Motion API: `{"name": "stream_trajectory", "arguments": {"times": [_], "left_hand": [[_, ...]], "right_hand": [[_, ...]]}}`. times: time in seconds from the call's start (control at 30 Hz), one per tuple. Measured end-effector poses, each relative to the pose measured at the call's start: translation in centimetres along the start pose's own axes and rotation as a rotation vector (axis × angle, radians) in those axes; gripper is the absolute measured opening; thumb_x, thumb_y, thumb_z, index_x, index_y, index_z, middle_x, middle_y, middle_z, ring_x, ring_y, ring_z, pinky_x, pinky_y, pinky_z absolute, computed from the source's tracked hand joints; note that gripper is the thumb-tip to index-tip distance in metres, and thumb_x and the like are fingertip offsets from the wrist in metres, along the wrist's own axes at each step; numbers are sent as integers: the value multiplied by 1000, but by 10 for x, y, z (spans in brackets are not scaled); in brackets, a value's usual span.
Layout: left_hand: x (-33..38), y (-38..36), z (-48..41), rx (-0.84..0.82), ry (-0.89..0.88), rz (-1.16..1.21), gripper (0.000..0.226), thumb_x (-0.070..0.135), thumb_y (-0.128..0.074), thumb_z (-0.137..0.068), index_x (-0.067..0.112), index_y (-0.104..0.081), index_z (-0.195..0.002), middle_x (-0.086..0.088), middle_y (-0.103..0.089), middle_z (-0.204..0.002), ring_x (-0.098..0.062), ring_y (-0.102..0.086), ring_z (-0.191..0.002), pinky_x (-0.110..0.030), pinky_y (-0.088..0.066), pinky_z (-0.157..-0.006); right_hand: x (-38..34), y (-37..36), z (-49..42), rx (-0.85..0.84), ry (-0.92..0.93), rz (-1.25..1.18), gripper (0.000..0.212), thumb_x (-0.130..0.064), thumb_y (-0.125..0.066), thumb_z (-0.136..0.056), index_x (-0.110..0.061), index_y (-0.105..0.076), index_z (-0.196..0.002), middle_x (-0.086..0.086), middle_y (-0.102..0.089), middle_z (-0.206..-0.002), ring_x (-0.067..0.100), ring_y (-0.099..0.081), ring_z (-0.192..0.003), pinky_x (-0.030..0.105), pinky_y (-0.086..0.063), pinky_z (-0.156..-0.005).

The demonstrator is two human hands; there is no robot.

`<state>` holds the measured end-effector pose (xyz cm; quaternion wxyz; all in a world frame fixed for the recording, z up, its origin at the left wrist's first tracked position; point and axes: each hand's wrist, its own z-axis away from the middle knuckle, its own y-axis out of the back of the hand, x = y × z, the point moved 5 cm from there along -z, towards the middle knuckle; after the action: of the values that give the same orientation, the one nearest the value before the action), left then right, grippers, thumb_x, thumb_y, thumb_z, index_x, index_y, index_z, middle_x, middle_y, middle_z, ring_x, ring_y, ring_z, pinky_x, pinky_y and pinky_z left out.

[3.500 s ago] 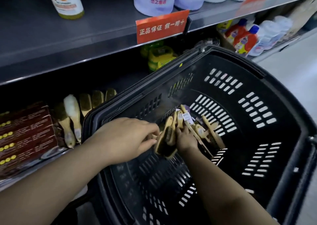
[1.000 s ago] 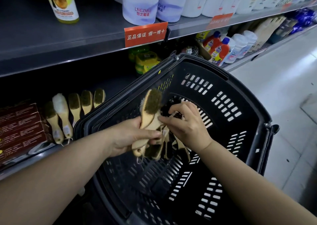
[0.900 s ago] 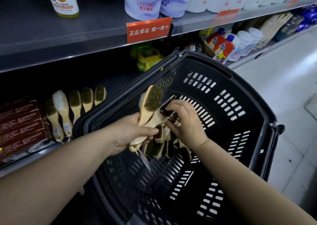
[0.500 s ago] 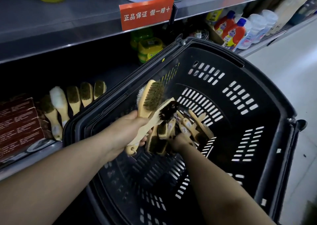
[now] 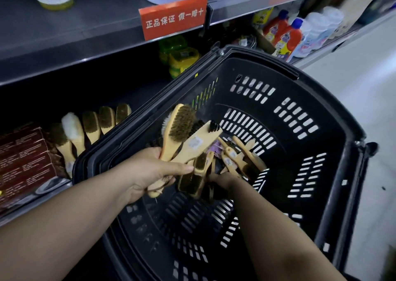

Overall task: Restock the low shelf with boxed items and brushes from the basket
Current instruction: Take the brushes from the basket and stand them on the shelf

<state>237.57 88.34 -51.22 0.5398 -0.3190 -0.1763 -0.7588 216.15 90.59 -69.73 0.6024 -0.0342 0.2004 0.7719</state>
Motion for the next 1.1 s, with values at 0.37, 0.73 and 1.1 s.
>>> {"name": "stream_trajectory", "arguments": {"times": [0.37,0.73,1.1], "left_hand": [[9,-4,3,67,-205,-105,11,9,-68,-83,16,-63,-90,4,-68,-67,-8,-60,-60,-19,-49,-58],[5,-24,17,-261,-117,116,43,35,-65,-74,16,-59,-113,-11,-74,-96,-21,-72,-81,-32,-60,-70],[-2,-1,5,71,-101,-59,31,14,-85,-62,16,-70,-89,-4,-76,-81,-30,-70,-89,-51,-48,-91]], "right_hand": [[-68,90,175,-4,402,365,21,-22,-64,-73,-22,-67,-94,3,-65,-71,19,-51,-65,27,-37,-54],[-94,89,210,-54,563,-269,11,-8,-51,-88,-13,-54,-79,-2,-65,-56,5,-59,-49,16,-43,-43],[-67,72,77,179,292,-610,31,-35,-48,-96,-7,-60,-100,6,-66,-76,15,-65,-57,23,-50,-51]]}}
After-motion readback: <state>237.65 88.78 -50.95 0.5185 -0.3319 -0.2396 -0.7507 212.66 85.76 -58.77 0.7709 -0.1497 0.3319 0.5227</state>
